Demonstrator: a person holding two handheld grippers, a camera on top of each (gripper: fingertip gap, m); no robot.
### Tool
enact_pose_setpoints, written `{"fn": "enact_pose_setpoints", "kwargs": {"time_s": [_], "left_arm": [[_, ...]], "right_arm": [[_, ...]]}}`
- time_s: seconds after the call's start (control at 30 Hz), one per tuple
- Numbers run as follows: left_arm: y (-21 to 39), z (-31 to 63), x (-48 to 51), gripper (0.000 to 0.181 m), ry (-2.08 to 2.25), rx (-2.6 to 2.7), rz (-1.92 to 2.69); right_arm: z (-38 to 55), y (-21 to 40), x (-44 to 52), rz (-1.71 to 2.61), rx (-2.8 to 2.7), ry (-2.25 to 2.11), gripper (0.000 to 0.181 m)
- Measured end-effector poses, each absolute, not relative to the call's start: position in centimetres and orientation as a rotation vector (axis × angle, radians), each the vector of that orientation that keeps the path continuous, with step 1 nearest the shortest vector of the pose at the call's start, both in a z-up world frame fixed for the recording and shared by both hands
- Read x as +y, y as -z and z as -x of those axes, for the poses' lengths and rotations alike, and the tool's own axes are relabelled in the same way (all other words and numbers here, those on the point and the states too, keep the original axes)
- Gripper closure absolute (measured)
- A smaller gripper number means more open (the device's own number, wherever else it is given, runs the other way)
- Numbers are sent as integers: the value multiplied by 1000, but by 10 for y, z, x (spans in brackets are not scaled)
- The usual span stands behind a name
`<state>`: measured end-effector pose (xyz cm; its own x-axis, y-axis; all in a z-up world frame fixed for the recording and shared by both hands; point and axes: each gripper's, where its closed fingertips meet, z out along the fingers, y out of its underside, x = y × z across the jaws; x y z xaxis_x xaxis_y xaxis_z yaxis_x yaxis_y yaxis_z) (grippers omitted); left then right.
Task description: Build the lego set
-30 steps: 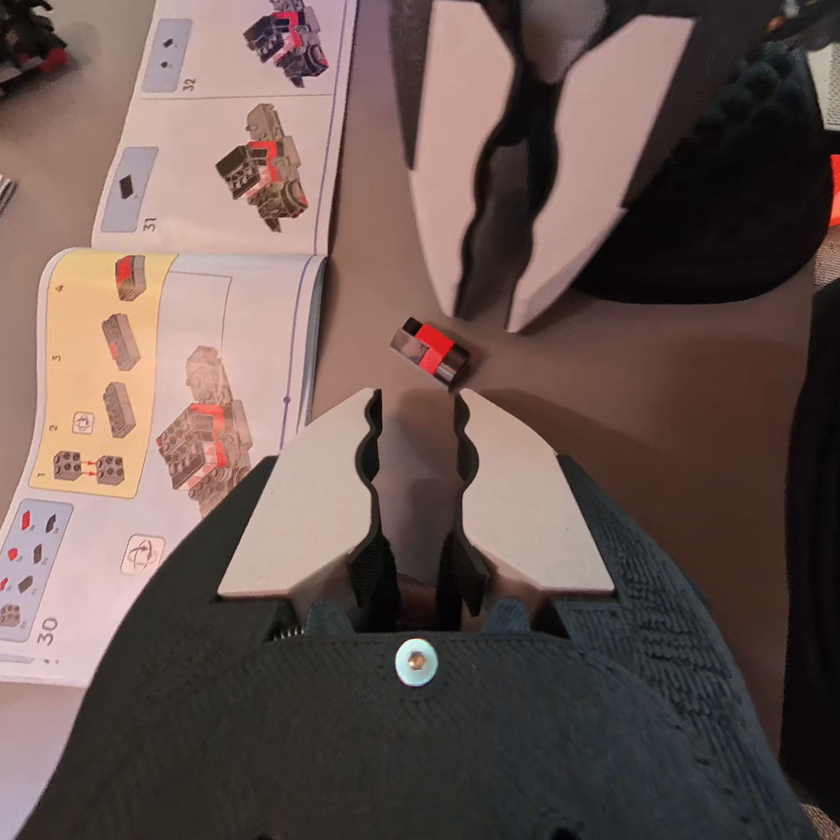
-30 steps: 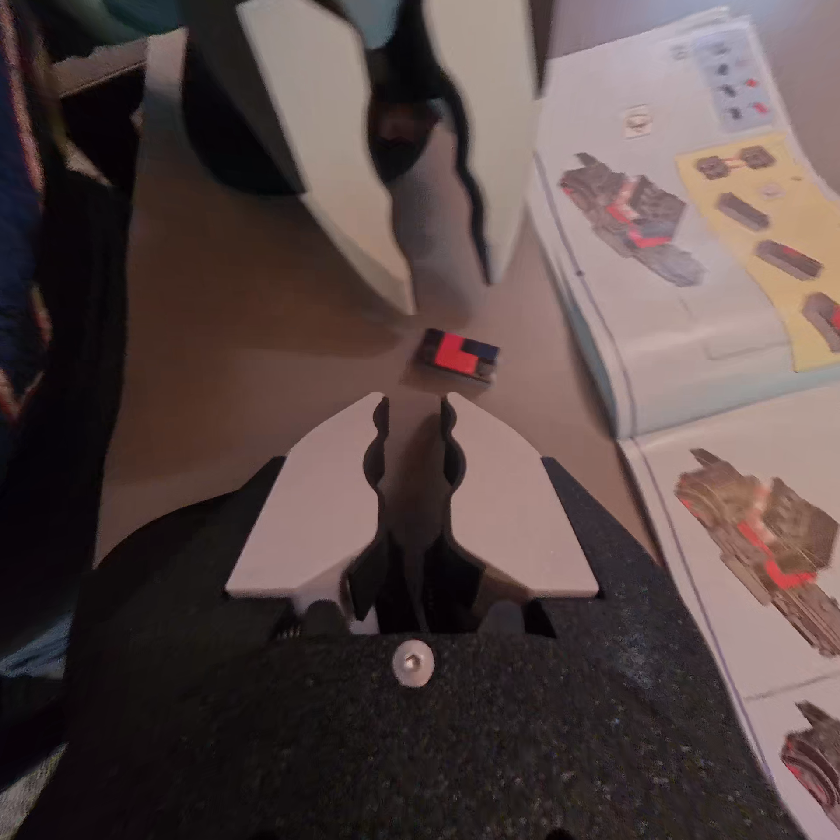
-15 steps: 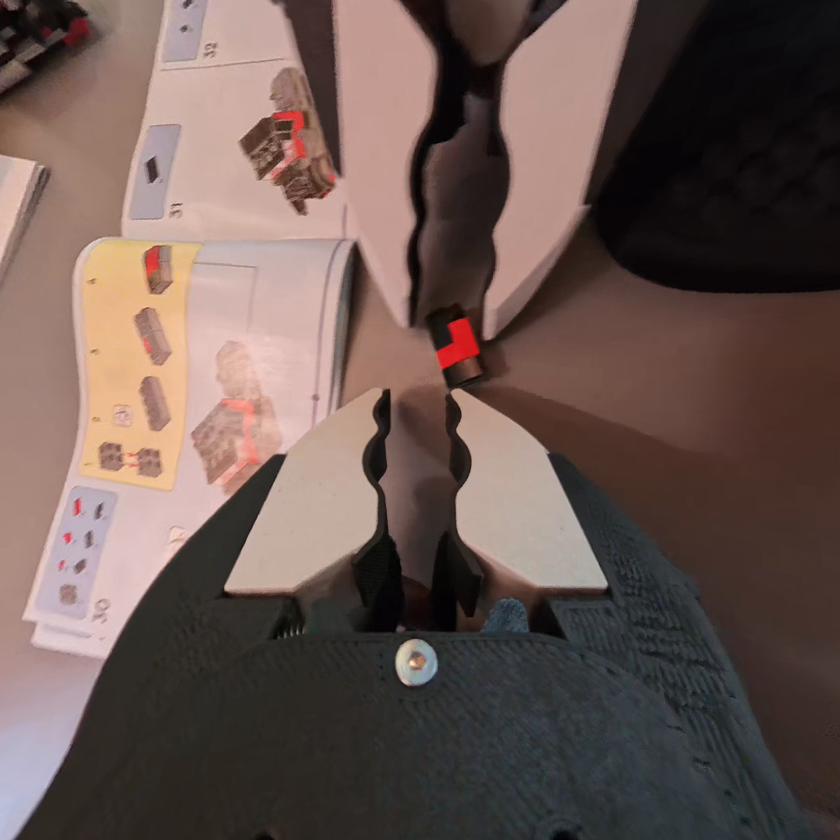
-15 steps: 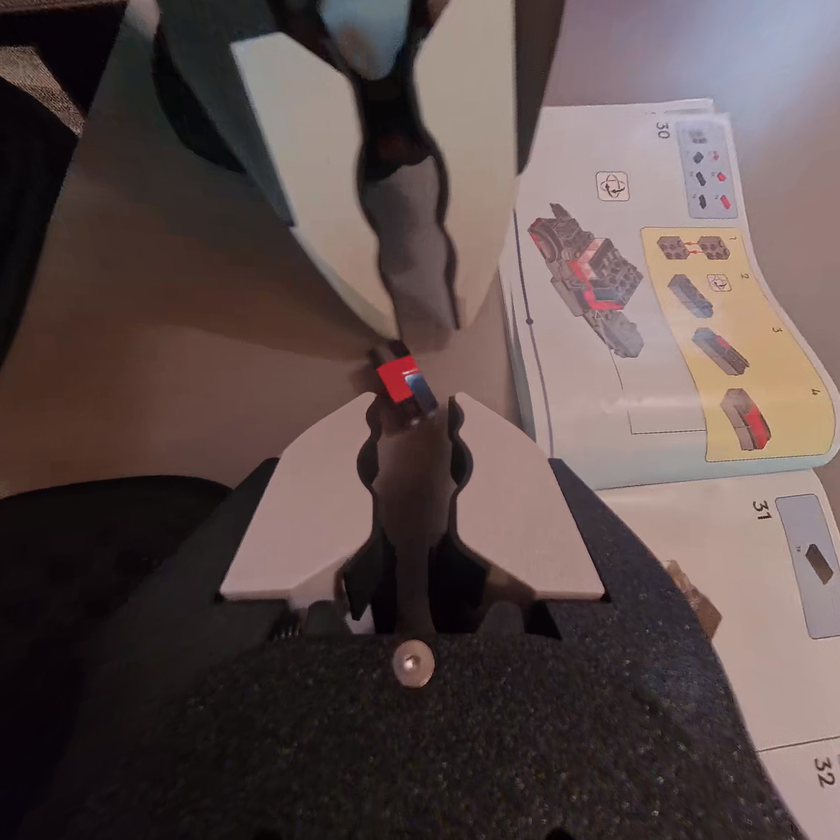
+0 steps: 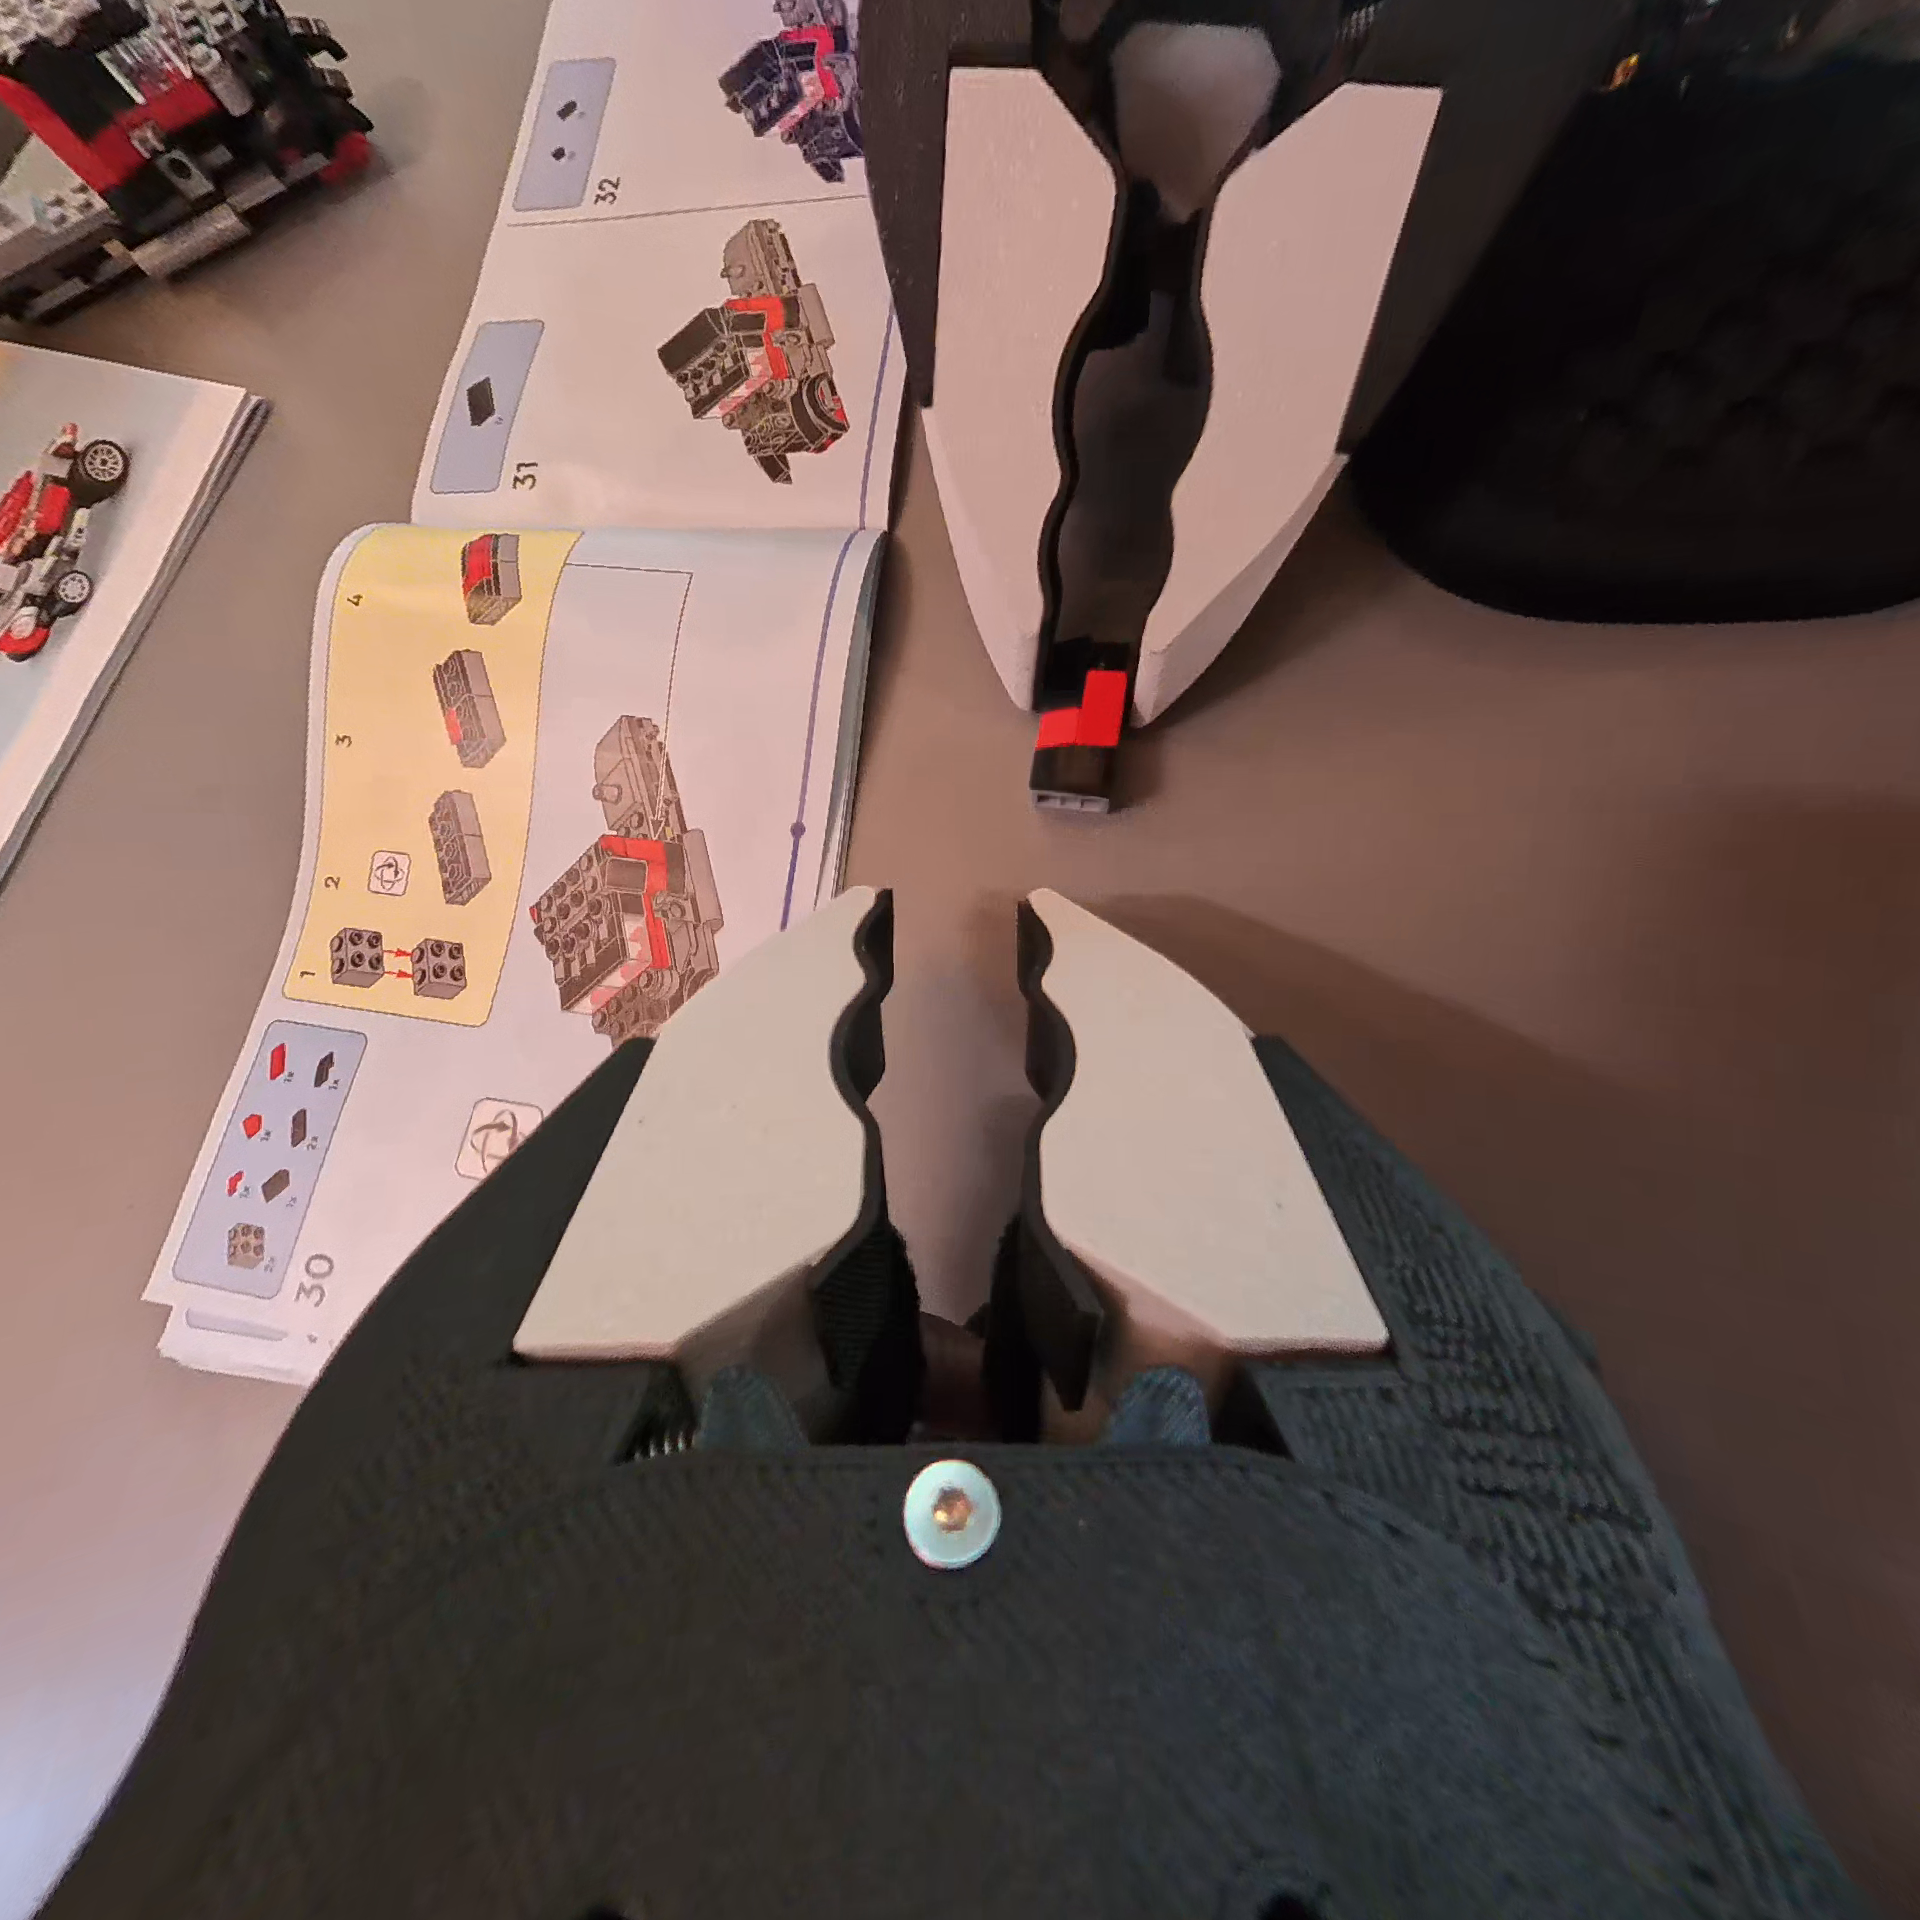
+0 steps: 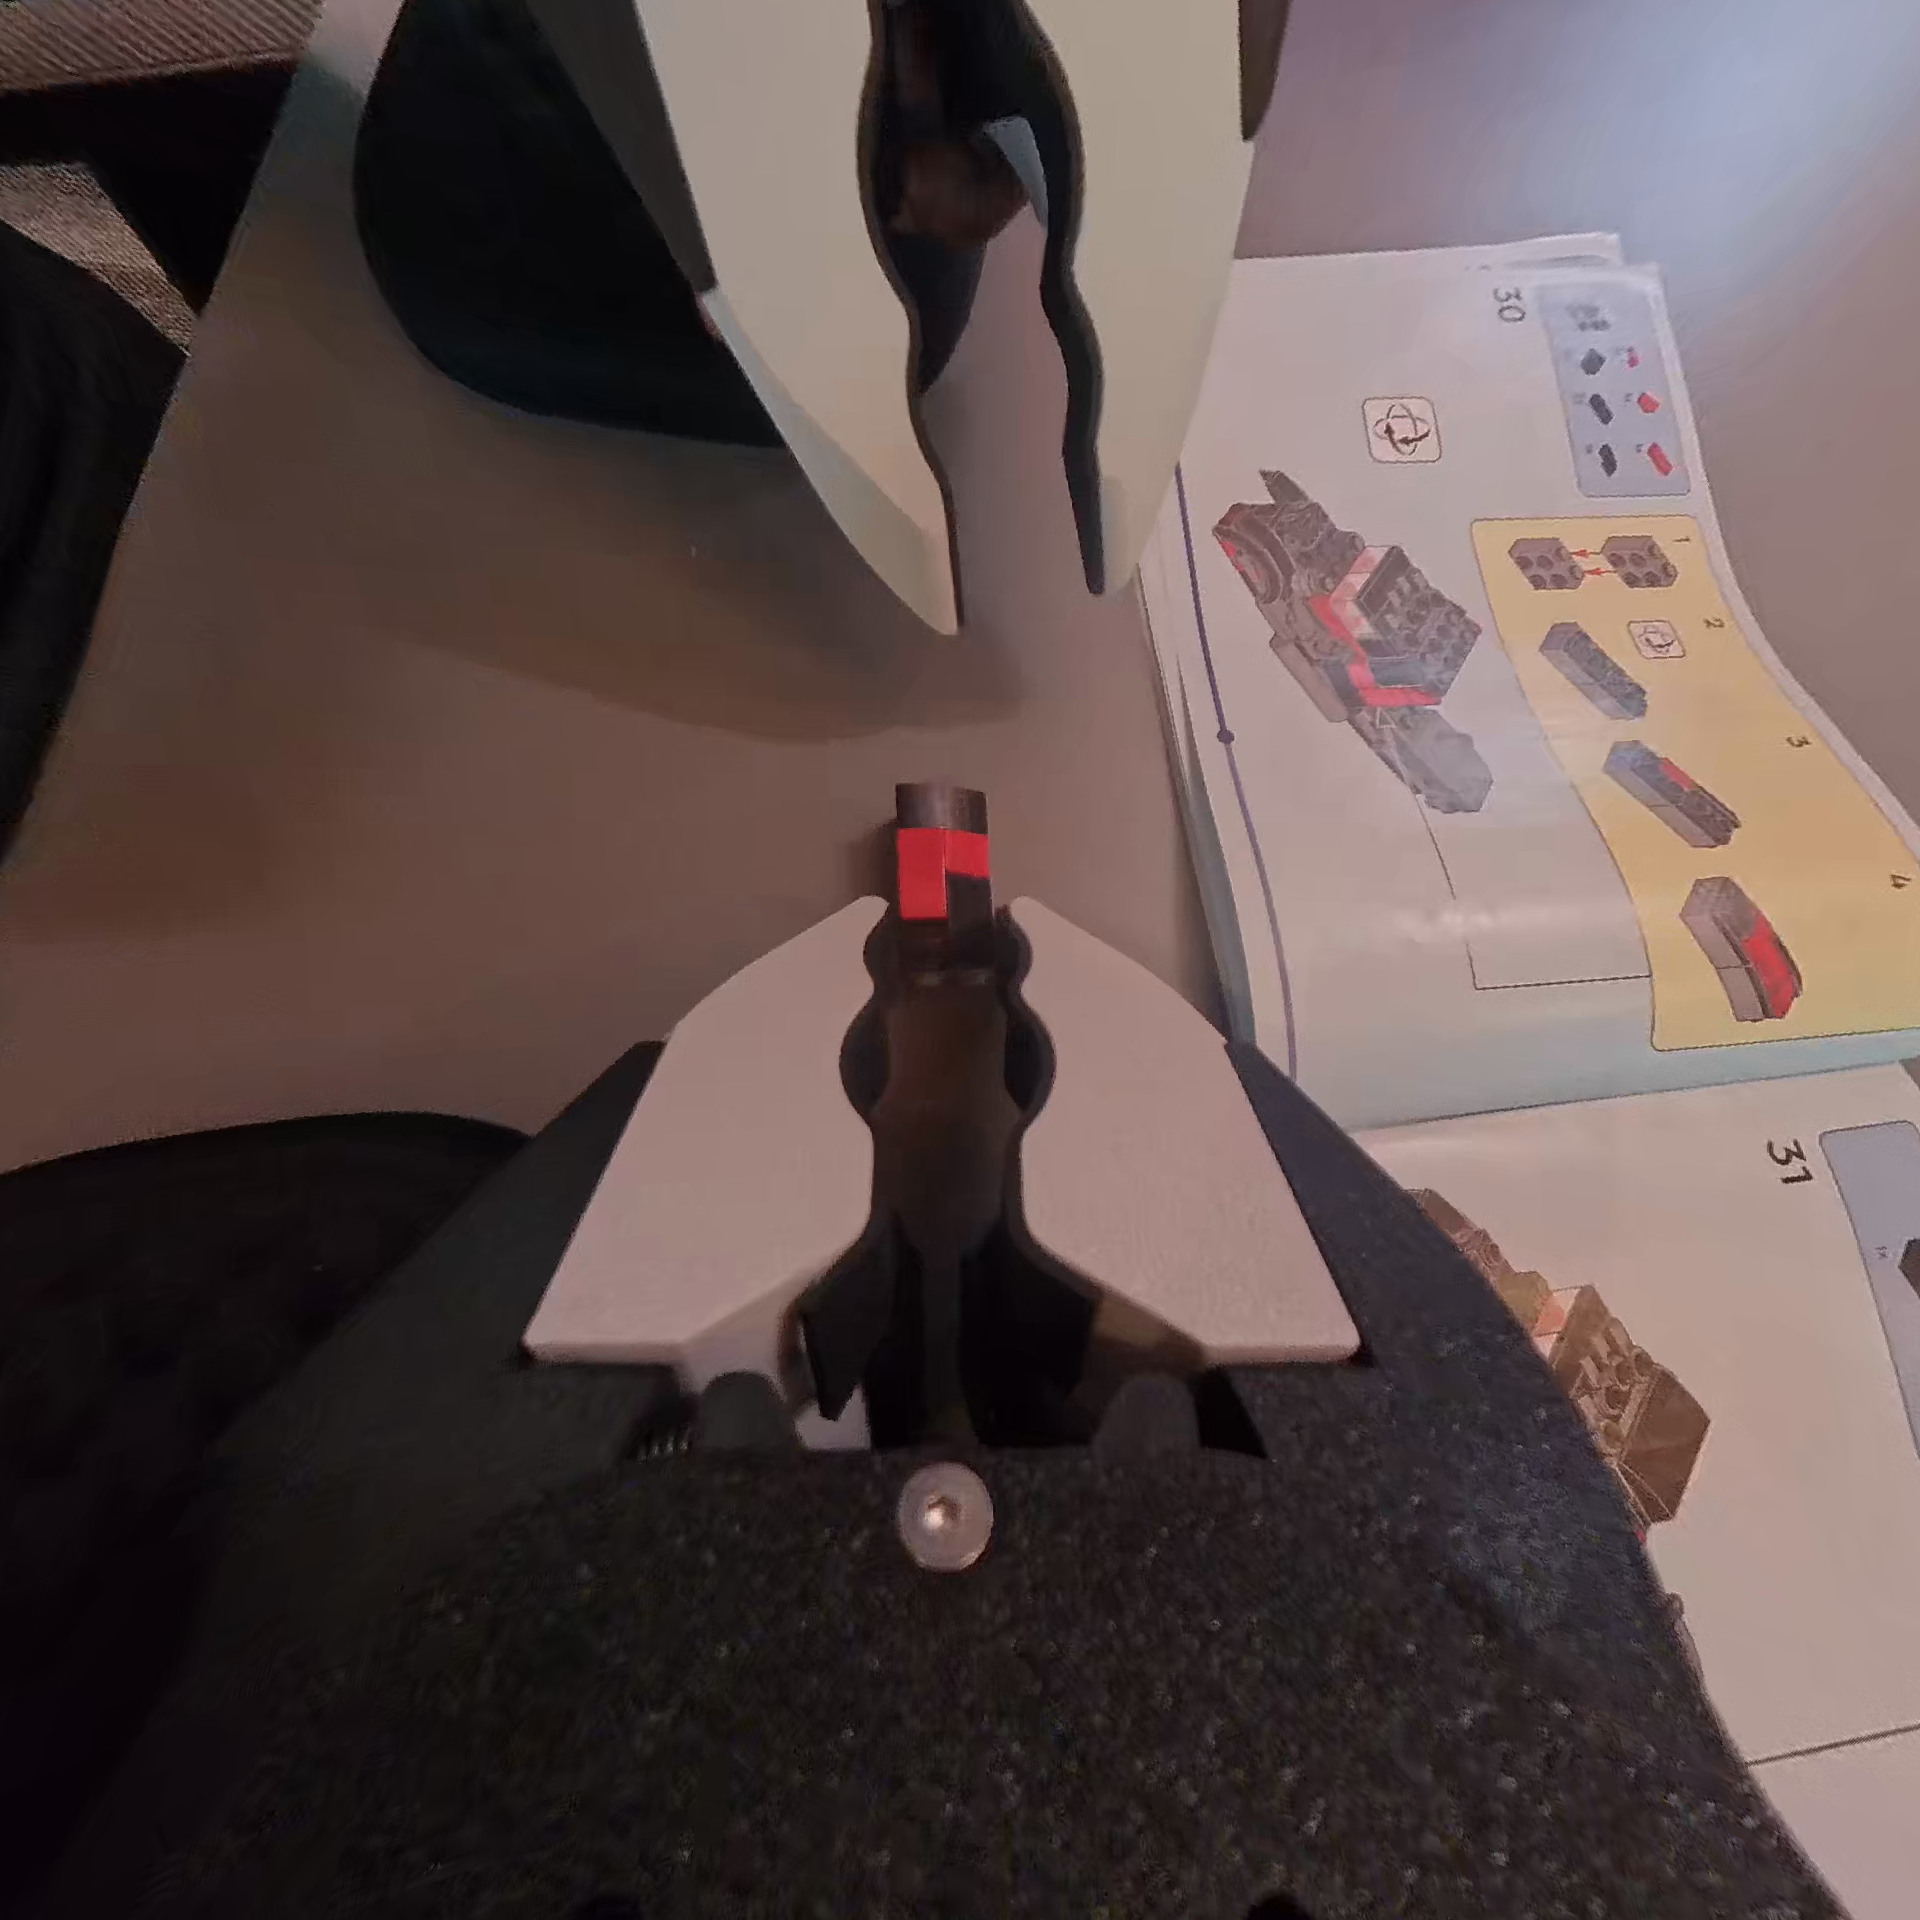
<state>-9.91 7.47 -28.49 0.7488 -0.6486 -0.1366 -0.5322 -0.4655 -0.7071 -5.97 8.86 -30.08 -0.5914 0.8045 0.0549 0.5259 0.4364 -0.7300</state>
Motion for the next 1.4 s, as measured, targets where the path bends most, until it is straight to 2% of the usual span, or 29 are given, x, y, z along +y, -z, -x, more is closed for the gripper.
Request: {"fn": "enact_pose_setpoints", "kwargs": {"time_s": [0.47,0.67,0.83,1.2,1.3,1.4], "left_arm": [[267,93,64,156,211,824,2085],[231,92,51,152,412,615,2004],[198,118,31,151,395,505,1954],[138,221,-28,148,39,246,1960],[140,251,-49,147,-50,147,2026],[153,290,-79,146,-198,28,2164]], "right_arm": [[68,299,95,1125,-2281,-943,164],[72,263,102,1152,-2015,-1154,155],[72,253,107,1165,-1871,-1247,146],[70,260,108,1178,-1899,-1232,144],[69,259,107,1170,-1898,-1241,151],[64,262,105,1135,-1936,-1227,177]]}}
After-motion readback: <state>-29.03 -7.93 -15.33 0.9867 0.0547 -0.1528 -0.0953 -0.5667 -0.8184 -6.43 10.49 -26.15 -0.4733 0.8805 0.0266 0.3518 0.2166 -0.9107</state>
